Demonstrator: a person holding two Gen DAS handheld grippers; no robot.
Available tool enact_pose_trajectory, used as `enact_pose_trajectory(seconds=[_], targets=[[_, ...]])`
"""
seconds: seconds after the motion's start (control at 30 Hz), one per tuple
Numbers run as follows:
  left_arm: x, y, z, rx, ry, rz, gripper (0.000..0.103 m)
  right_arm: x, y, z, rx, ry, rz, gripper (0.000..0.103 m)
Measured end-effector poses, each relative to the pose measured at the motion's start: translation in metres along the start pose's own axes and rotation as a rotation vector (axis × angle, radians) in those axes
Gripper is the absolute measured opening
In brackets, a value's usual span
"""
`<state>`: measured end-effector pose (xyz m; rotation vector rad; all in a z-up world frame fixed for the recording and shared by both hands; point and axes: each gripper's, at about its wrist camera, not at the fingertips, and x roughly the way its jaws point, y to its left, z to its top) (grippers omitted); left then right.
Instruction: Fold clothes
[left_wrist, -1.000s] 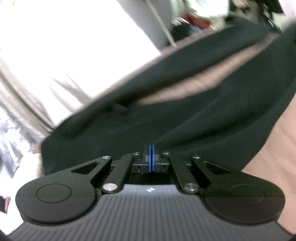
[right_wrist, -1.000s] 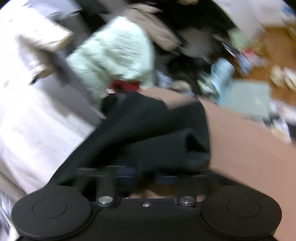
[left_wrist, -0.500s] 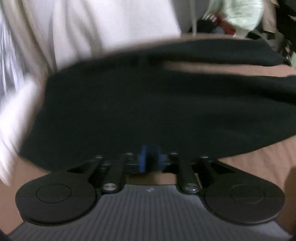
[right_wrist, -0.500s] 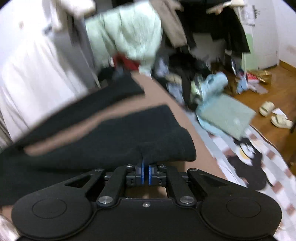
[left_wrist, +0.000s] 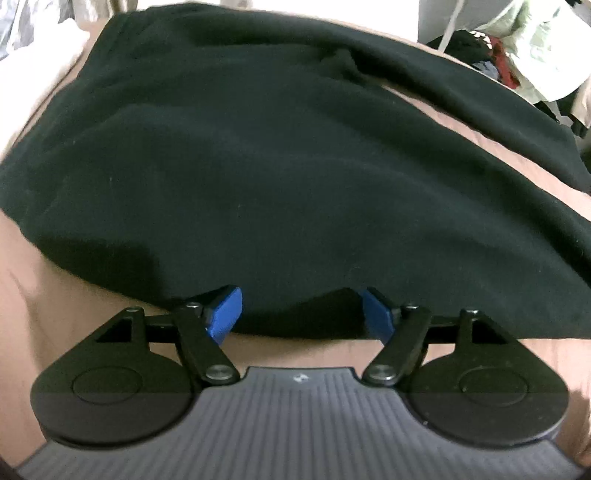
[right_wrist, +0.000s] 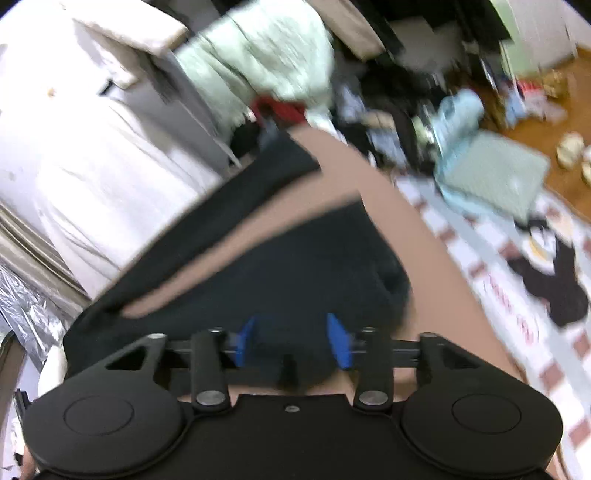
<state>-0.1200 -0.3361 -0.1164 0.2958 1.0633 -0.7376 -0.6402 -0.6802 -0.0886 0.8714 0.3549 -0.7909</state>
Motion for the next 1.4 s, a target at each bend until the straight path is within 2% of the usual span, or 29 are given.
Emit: enact_pose_trajectory(seconds=[0.1,0.13,0.23,0.3,0.4,0.47,0.5,0.57,0.6,0.7,0.77,0.8,0.83,0.97,1.07,1.2,1.27,1.33,1.4], targets=[[0.002,-0.010,0.000,0.016,0.043,0.026,0.079,0.016,0.016,0.009,-0.090,-0.034,-0.049,0.054],[0.001,-0.013,0.000,0.026,0.057,0.036,0.087,0.023,0.021,0.011,-0.112,-0.032,-0.041,0.054],[0.007,-0.008,-0.001,0.021,0.098,0.093,0.088,0.055,0.037,0.025,-0.195,0.032,0.003,0.054],[0.012,0.002,0.002,-0.010,0.097,0.110,0.088,0.078,0.050,0.038,-0.314,0.110,0.007,0.053],[0.010,0.015,0.003,-0.042,0.086,0.116,0.088,0.098,0.066,0.062,-0.546,0.154,-0.076,0.054],[0.009,0.017,0.003,-0.031,0.071,0.129,0.088,0.109,0.063,0.083,-0.603,0.165,-0.099,0.054],[0.009,0.016,0.005,-0.023,0.062,0.133,0.088,0.116,0.058,0.093,-0.601,0.180,-0.100,0.055],[0.006,0.016,0.004,-0.020,0.031,0.133,0.088,0.134,0.042,0.109,-0.535,0.234,-0.094,0.068],[0.006,0.017,0.006,-0.030,0.013,0.127,0.088,0.143,0.034,0.117,-0.501,0.260,-0.091,0.070],[0.012,0.021,0.011,-0.074,0.001,0.106,0.088,0.174,0.006,0.124,-0.374,0.338,-0.129,0.071],[0.016,0.024,0.013,-0.107,0.011,0.091,0.088,0.186,-0.005,0.114,-0.293,0.354,-0.094,0.071],[0.016,0.025,0.013,-0.118,0.015,0.084,0.088,0.187,-0.003,0.107,-0.301,0.338,-0.057,0.053],[0.016,0.026,0.013,-0.120,0.015,0.082,0.088,0.186,0.002,0.100,-0.338,0.310,-0.054,0.006],[0.011,0.019,0.012,-0.066,-0.015,0.122,0.088,0.162,0.056,0.079,-0.667,0.081,-0.236,0.004],[0.007,0.018,0.008,-0.072,-0.058,0.133,0.088,0.180,0.052,0.090,-0.654,0.072,-0.307,0.004],[-0.006,0.029,-0.002,-0.194,-0.179,0.122,0.087,0.204,0.048,0.106,-0.636,0.059,-0.402,0.006],[-0.008,0.033,-0.006,-0.220,-0.182,0.123,0.088,0.216,0.045,0.114,-0.627,0.053,-0.449,0.006],[-0.008,0.035,-0.009,-0.213,-0.169,0.130,0.087,0.228,0.043,0.121,-0.617,0.046,-0.496,0.012],[-0.012,0.037,-0.011,-0.201,-0.172,0.149,0.088,0.223,0.047,0.128,-0.550,0.006,-0.492,0.015]])
